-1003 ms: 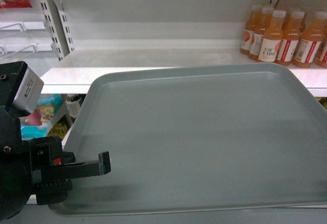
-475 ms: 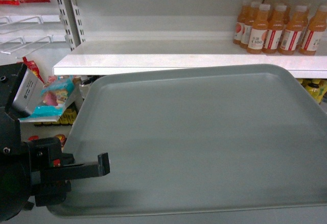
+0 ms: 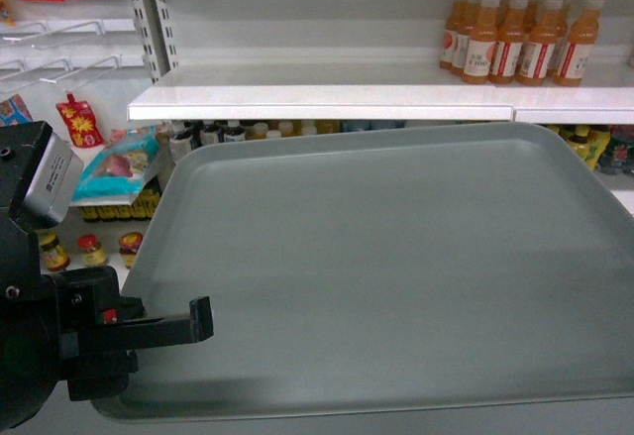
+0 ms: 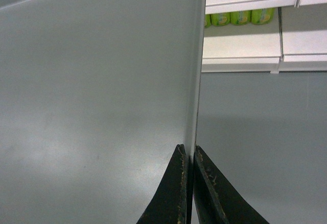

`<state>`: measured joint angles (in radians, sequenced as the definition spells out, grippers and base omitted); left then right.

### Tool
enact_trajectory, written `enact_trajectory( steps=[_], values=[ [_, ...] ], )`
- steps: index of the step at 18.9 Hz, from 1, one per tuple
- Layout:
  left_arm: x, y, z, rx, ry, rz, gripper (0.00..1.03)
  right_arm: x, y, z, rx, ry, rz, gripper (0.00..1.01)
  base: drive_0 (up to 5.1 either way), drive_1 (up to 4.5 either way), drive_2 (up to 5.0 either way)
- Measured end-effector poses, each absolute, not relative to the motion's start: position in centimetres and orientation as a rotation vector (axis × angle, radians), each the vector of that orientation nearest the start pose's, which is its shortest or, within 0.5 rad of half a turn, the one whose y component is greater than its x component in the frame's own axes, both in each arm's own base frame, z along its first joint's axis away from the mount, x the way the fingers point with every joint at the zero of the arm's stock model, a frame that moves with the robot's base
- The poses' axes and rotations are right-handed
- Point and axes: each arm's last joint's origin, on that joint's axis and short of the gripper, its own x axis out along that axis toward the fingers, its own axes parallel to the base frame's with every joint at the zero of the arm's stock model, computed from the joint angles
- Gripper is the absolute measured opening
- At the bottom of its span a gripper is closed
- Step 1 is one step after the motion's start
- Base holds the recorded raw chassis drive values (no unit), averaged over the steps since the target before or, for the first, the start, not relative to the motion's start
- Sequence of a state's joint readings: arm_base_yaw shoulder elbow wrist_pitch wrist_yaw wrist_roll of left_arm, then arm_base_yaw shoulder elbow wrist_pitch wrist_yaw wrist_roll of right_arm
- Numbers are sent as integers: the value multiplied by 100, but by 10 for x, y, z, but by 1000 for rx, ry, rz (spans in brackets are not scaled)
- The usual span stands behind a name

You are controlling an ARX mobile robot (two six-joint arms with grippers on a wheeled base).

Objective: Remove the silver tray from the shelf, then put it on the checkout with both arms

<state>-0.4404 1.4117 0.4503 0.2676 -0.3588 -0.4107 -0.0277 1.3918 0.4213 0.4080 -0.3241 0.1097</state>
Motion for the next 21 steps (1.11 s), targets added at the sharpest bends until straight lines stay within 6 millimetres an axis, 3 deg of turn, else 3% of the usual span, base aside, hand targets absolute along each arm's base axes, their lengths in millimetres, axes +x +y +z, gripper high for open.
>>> enact_trajectory(
  steps=[21],
  values=[
    [222, -93, 137, -126, 638, 54, 3, 242, 3, 144, 207, 572, 258, 3, 10, -392, 412]
  ],
)
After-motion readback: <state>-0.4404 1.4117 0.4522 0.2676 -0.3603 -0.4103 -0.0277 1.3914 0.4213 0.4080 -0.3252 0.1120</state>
